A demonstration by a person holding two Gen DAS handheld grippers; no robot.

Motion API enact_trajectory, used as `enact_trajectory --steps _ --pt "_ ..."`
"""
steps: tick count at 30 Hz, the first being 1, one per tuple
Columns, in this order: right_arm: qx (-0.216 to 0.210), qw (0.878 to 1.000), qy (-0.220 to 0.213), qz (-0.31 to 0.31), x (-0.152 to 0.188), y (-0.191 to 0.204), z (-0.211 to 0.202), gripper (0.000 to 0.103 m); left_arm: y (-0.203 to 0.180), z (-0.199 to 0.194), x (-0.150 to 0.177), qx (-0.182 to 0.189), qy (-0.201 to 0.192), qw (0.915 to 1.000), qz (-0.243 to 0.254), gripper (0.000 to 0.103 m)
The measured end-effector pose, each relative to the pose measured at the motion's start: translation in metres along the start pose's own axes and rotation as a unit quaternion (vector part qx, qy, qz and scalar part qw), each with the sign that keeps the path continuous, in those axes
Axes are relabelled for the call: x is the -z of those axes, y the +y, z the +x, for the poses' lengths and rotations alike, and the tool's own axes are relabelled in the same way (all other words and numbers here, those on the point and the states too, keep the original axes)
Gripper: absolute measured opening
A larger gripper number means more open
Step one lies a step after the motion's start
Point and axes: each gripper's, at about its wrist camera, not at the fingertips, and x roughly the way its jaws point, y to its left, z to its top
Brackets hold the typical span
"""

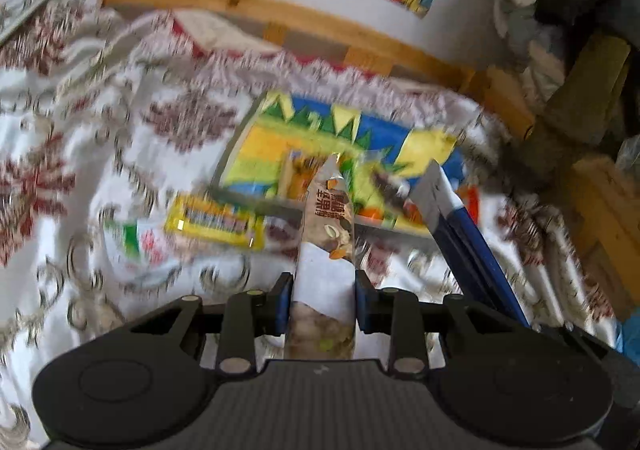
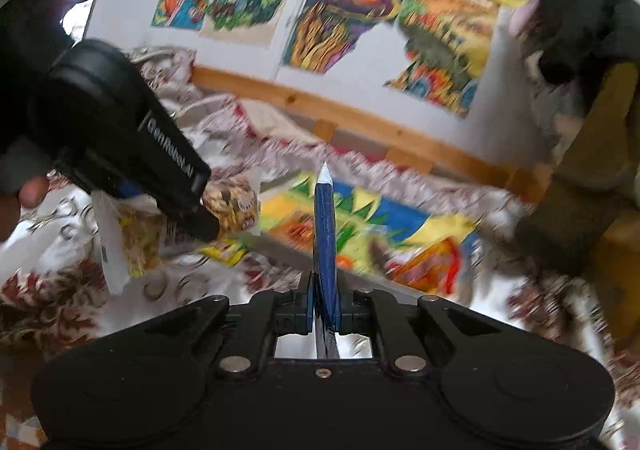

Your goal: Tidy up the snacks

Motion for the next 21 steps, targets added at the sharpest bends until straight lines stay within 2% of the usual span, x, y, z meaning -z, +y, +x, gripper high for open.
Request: enact_trajectory --steps 6,10,16,21 --pt "0.022 0.999 -0.028 0.014 -0.024 -0.033 -0.001 0.009 -0.025 0.0 -0.035 -0.024 -0.041 0.9986 0.023 0.034" --pt "0.021 0.999 -0.032 0.032 -0.042 -0.062 0.006 0.009 -0.042 0.013 -0.058 -0.022 -0.053 0.9978 0.033 0.034" --pt "0.044 0.998 -0.044 0.0 -0.061 -0.098 0.051 0.009 -0.067 0.047 -0.086 -0.027 -0.073 0.9958 0.048 0.034" --pt "0.058 0.997 -0.044 0.009 -0.065 -0.133 0.101 0.009 -0.078 0.086 -0.102 -0.017 -0.074 0.9968 0.022 0.034"
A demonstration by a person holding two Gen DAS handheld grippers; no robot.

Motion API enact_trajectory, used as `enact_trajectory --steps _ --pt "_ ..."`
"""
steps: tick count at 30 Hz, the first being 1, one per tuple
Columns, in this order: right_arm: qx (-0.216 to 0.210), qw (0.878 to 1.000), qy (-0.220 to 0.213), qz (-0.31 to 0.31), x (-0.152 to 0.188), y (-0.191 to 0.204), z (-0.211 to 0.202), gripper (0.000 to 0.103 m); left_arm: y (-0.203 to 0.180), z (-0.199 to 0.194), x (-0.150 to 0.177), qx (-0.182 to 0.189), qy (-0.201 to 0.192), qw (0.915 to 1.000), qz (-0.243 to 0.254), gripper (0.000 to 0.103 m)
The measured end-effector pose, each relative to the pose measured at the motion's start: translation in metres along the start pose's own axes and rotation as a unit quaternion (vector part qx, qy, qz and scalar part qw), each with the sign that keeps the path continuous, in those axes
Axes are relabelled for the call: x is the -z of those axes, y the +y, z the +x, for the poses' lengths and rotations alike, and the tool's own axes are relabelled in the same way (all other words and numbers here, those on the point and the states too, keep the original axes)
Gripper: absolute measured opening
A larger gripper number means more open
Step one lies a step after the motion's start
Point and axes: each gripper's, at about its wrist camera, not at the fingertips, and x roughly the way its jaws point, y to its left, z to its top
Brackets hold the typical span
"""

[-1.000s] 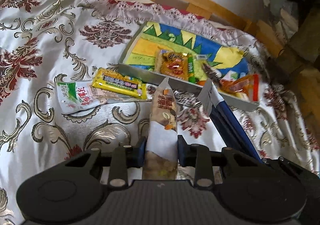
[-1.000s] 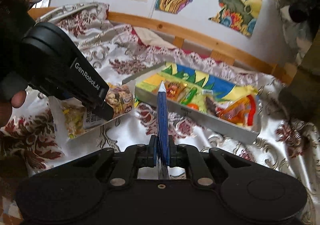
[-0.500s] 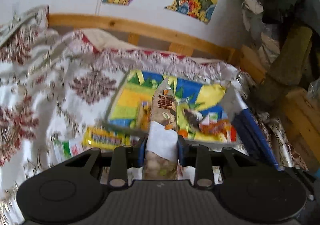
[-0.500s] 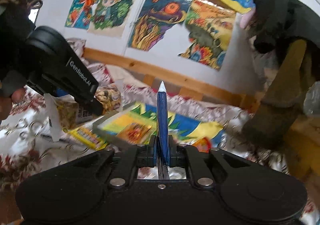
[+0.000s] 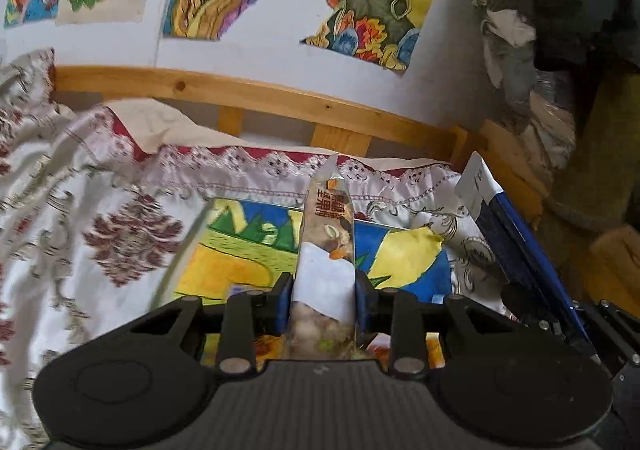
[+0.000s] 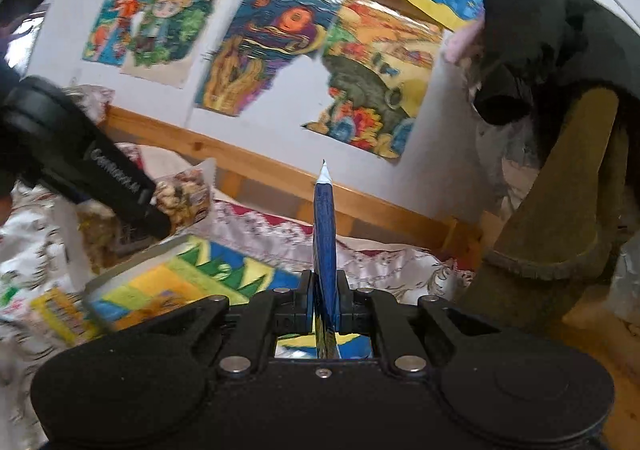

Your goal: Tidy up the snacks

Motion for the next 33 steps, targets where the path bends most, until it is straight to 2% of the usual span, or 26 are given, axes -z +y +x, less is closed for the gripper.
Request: enact_trajectory --steps 8,13,16,20,33 --pt "0.005 0.999 0.026 0.038 0.021 -0.028 0.055 0.009 -0.018 0.073 0.006 0.009 0.035 0.9993 -0.008 0.034" --pt "-0.001 0.997 0.062 0.051 0.045 -0.032 0.078 0.009 -0.024 0.106 0.024 -0.007 0.062 0.998 -0.011 0.034" --pt "-0.014 0.994 0.095 0.059 0.059 -0.029 0.09 0.009 -0.022 0.116 0.034 -0.01 0.077 0.9968 -0.02 0.034" --pt "-0.025 0.992 0.114 0.055 0.07 -0.022 0.1 0.009 -0.022 0.122 0.04 -0.02 0.082 0.9963 -0.019 0.034" --pt "-0.047 0.985 0.142 0.082 0.083 -0.02 0.106 0.011 -0.021 0.129 0.042 -0.045 0.09 0.995 0.0 0.034"
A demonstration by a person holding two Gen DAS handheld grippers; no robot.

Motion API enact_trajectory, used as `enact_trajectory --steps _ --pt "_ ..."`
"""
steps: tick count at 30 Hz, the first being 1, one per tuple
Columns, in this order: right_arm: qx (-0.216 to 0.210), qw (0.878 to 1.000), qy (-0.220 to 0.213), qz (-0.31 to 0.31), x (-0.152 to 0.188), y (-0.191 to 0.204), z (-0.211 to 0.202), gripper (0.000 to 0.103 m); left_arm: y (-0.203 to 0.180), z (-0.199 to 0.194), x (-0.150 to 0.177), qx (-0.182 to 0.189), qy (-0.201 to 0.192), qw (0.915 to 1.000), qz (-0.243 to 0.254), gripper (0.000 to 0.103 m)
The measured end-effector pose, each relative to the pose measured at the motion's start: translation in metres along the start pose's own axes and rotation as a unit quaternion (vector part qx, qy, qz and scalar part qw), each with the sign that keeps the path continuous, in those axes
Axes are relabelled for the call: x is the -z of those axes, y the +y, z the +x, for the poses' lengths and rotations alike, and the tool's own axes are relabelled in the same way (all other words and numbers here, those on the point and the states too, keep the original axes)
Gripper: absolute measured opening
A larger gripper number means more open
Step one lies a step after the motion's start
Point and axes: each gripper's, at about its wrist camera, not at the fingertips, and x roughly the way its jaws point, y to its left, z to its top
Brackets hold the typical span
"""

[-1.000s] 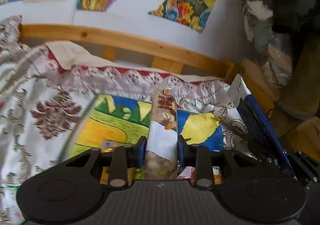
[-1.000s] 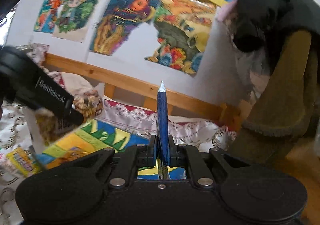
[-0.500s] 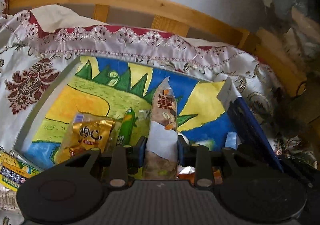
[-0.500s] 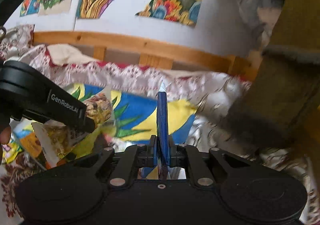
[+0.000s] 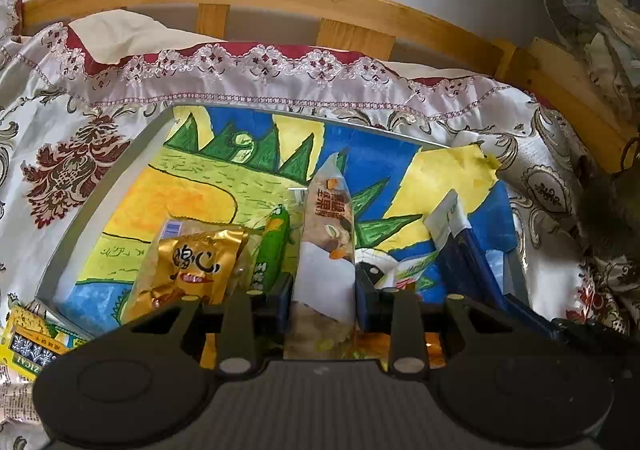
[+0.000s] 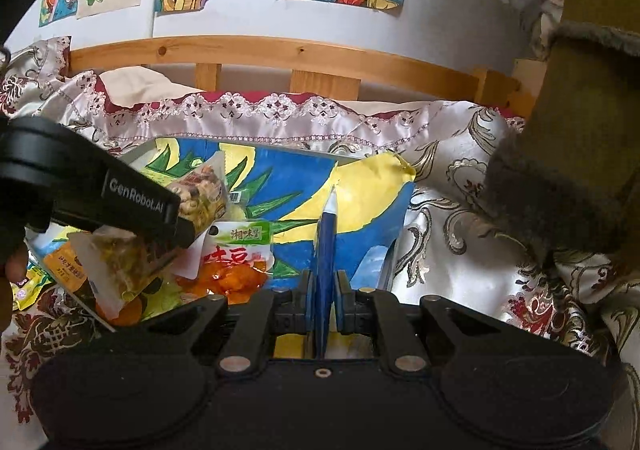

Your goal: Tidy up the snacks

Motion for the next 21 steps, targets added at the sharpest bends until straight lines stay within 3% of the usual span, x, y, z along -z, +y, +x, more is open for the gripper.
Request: enact_trajectory --steps 9,13,18,21 --pt "0.001 1.0 -0.007 -0.001 -0.003 0.003 -0.007 0.018 0.003 -0.007 -0.002 0.002 0.002 1.0 -0.003 0.038" --pt "0.004 1.0 -0.015 0.005 -0.006 0.001 -0.013 0.034 0.003 -0.019 -0.005 -0.004 -0.016 0.9999 -0.001 0.064" --pt "0.003 0.999 -0.027 0.019 -0.013 -0.002 -0.027 0.046 0.006 -0.042 -0.009 -0.013 -0.039 0.9991 0.004 0.084" --pt "0.002 0.999 -0.045 0.031 -0.018 -0.004 -0.044 0.06 0.01 -0.062 -0.011 -0.017 -0.061 0.998 0.005 0.095"
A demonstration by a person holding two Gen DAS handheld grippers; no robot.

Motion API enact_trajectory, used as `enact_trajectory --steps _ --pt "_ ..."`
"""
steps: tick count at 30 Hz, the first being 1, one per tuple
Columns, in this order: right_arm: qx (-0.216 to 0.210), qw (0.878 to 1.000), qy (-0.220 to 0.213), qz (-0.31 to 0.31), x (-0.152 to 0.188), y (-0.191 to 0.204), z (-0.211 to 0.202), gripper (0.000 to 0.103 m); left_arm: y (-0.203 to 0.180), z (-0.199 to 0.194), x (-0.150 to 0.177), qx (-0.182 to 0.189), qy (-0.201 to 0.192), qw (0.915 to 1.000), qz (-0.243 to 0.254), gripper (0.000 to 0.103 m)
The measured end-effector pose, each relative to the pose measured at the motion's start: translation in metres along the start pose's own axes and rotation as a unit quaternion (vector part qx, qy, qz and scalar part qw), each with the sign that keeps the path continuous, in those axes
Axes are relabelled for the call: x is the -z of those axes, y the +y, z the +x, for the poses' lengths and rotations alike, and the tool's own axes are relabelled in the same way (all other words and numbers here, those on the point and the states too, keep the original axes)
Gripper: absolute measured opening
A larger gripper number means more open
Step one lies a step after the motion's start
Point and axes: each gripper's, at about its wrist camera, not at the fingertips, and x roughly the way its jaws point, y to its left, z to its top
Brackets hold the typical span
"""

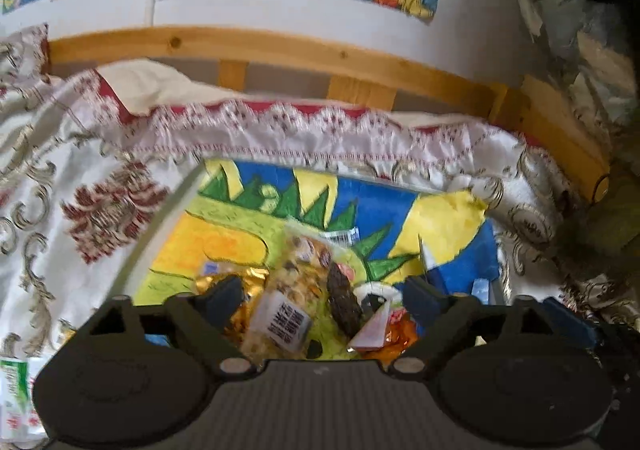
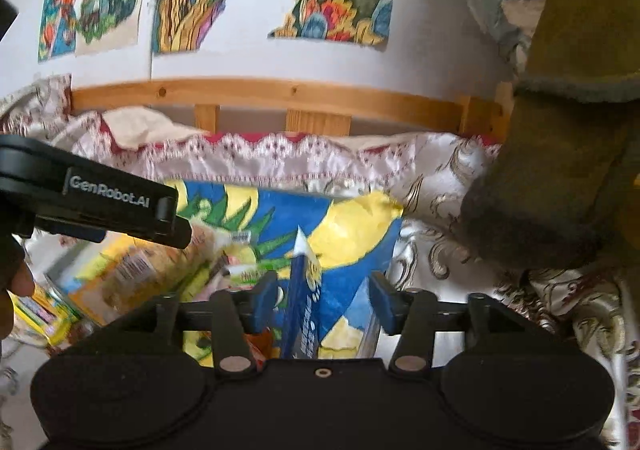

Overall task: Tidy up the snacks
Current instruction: 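Open both tools to drop the granola bar and blue pen into the tray, then lift both tools back from the tray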

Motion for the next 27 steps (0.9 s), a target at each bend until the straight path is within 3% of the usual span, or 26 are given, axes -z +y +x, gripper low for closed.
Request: enact_trajectory --steps 2,7,16,20,27 --pt "-0.002 1.0 -0.016 0.011 -0.006 -0.001 -0.014 0.073 0.003 -0.014 -0.003 -0.004 -0.014 0.9999 -0.003 0.102" --pt "-0.014 0.997 -0.061 0.04 -0.022 0.001 -0.054 0.097 0.015 -0.058 -0.006 -0.006 -0.055 0.9984 -0.01 0.102" --pt "-0.025 0.992 -0.107 0.066 -0.035 0.016 -0.132 0.102 0.047 -0.135 0.013 -0.017 -0.112 0.9932 -0.03 0.103" --pt "-0.034 0.991 -0.096 0.091 -0.018 0.023 -0.161 0.102 0.062 -0.159 0.036 -0.026 -0.125 0.9914 -0.027 0.103" --pt "-0.027 0.993 -0.077 0.089 0.02 0.045 -0.196 0.102 0.092 -0.183 0.076 -0.039 -0.114 0.9912 -0.054 0.103"
